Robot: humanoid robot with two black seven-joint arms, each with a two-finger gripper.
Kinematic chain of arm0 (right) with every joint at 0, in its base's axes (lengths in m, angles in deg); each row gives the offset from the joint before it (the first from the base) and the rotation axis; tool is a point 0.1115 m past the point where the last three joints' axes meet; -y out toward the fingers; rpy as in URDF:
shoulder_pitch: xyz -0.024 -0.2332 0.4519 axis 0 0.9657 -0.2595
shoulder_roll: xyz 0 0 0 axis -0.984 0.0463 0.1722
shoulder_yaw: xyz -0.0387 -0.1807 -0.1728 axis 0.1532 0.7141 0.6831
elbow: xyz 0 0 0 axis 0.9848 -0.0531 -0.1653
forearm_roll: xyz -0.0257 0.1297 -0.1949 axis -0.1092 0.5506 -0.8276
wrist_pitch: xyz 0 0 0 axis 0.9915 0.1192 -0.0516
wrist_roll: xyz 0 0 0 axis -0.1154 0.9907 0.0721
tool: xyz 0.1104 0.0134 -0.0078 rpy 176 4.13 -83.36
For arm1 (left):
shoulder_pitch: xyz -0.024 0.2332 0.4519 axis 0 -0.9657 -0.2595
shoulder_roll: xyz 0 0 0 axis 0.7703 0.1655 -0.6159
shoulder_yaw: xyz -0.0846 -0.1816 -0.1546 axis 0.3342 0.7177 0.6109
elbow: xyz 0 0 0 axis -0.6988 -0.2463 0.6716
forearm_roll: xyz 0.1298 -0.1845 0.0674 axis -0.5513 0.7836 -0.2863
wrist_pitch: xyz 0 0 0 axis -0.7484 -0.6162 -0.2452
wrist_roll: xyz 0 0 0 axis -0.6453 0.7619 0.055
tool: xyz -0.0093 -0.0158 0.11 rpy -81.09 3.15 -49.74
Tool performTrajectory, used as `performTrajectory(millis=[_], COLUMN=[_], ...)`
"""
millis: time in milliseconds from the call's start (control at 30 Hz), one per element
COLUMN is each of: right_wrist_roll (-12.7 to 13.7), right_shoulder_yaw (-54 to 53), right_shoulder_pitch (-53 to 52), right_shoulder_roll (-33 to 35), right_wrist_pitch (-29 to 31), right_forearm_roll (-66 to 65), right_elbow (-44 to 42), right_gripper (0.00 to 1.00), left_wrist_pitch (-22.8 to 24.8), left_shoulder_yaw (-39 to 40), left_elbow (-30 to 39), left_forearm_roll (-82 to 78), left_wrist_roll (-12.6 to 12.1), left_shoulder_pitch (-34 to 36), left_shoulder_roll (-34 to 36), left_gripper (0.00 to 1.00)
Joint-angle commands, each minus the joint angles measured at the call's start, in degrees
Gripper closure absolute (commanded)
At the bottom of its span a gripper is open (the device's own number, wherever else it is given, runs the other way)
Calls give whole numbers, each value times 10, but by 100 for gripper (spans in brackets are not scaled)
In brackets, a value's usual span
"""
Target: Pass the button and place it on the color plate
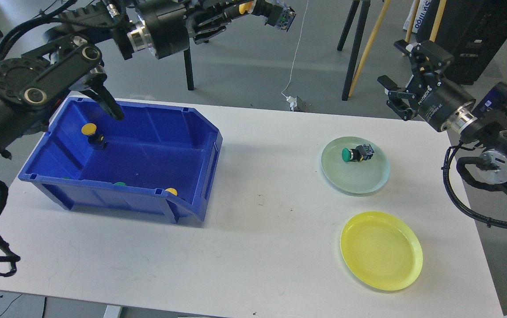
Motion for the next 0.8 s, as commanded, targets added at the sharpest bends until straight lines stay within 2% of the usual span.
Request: performTrajectory(millis=[0,100,300,768], right_wrist_roll=[1,8,10,10], right_shoulder_yaw=[-11,-29,-48,-50], right_shoulder_pitch=[-11,-11,-10,-7], right_shoulder_roll=[-3,-2,-4,-21], right_wrist_pitch=[-9,-9,-9,-6], right_forearm_roll=[1,1,1,2], right_elbow=[22,48,82,91], right_gripper=[14,14,12,7], left_wrist_pitch=[0,0,0,0], left_shoulder_yaw=[4,4,6,6], left_elbow=[-57,-87,-92,-94], left_forearm_roll=[3,3,3,31], left_wrist_roll=[3,4,5,4], left_shoulder_pitch=[-1,-1,-1,14], left_shoulder_roll=[-54,-85,-107,-119], left_gripper=[79,79,79,79])
